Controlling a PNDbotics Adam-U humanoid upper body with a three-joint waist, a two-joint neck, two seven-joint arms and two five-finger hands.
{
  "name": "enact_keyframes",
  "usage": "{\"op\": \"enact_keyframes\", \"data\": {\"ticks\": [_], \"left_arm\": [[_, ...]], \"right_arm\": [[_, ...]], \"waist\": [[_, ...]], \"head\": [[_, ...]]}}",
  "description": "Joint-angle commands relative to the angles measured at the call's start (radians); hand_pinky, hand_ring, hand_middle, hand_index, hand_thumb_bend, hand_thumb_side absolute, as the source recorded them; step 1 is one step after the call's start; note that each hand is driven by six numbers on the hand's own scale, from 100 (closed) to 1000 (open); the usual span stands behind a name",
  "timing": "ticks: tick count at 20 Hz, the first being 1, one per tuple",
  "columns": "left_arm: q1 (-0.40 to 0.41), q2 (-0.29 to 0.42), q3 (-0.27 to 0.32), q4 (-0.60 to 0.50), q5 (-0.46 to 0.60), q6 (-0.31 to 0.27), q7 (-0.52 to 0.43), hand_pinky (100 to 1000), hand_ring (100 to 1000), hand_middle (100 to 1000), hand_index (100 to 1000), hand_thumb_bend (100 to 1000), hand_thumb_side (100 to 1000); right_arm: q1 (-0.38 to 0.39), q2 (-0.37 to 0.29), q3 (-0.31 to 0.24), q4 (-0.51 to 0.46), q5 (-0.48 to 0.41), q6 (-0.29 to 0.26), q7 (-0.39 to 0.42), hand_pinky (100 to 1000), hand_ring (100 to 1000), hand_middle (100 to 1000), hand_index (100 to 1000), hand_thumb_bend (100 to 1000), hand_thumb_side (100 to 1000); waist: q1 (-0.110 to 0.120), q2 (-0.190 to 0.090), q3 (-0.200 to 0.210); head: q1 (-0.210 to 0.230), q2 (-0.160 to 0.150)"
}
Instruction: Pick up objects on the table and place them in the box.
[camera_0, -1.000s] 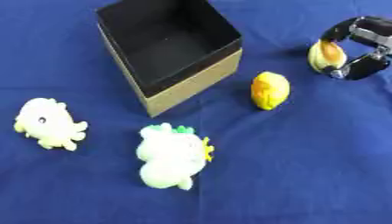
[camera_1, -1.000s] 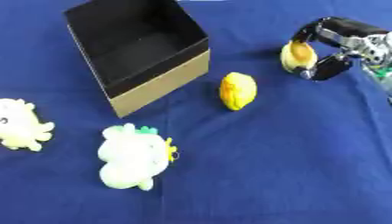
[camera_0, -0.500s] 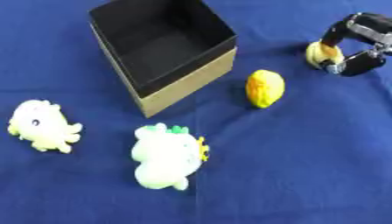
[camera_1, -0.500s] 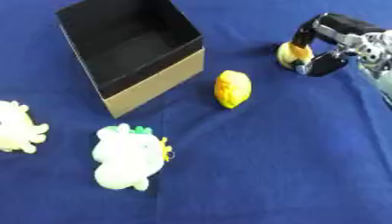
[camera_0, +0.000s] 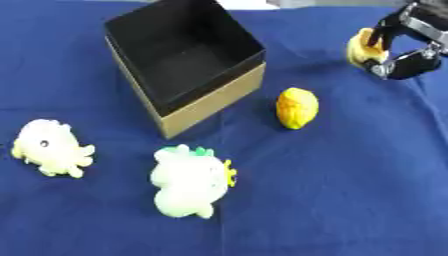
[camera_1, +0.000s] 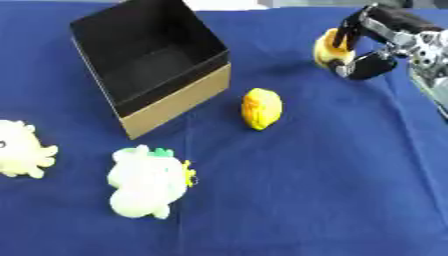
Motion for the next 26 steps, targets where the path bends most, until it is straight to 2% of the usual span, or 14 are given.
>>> {"op": "enact_keyframes", "data": {"ticks": [1, 6, 12, 15, 19, 26], "left_arm": [[0.000, 0.031, 0.014, -0.016, 0.006, 0.000, 0.004, 753, 613, 626, 815, 250, 545], [-0.003, 0.038, 0.012, -0.016, 0.009, 0.000, 0.003, 753, 613, 626, 815, 254, 544], [-0.008, 0.046, 0.009, -0.016, 0.014, -0.002, -0.002, 754, 613, 626, 815, 259, 541], [-0.017, 0.050, 0.006, -0.016, 0.017, -0.003, -0.007, 754, 613, 626, 814, 261, 539], [-0.038, 0.060, -0.003, -0.016, 0.025, -0.010, -0.019, 754, 613, 626, 814, 265, 536], [-0.076, 0.069, -0.011, -0.016, 0.034, -0.025, -0.034, 755, 613, 627, 814, 274, 529]], "right_arm": [[-0.009, -0.067, -0.022, -0.108, -0.044, 0.003, 0.010, 789, 659, 442, 506, 319, 100], [-0.061, -0.068, -0.007, -0.223, -0.105, 0.013, 0.057, 789, 659, 444, 509, 317, 100], [-0.192, -0.011, 0.054, -0.255, -0.135, 0.015, 0.135, 789, 658, 445, 510, 316, 100], [-0.269, 0.044, 0.096, -0.228, -0.126, 0.012, 0.177, 789, 658, 446, 511, 316, 100], [-0.360, 0.132, 0.143, -0.146, -0.091, 0.001, 0.213, 787, 658, 450, 516, 316, 100], [-0.439, 0.249, 0.180, -0.007, -0.026, -0.031, 0.225, 787, 660, 459, 527, 316, 100]], "waist": [[-0.001, -0.033, -0.004], [-0.012, -0.048, -0.002], [-0.020, -0.059, 0.015], [-0.026, -0.063, 0.027], [-0.034, -0.065, 0.054], [-0.055, -0.058, 0.114]], "head": [[0.005, 0.008], [0.001, 0.022], [-0.011, 0.036], [-0.020, 0.040], [-0.035, 0.038], [-0.065, 0.024]]}}
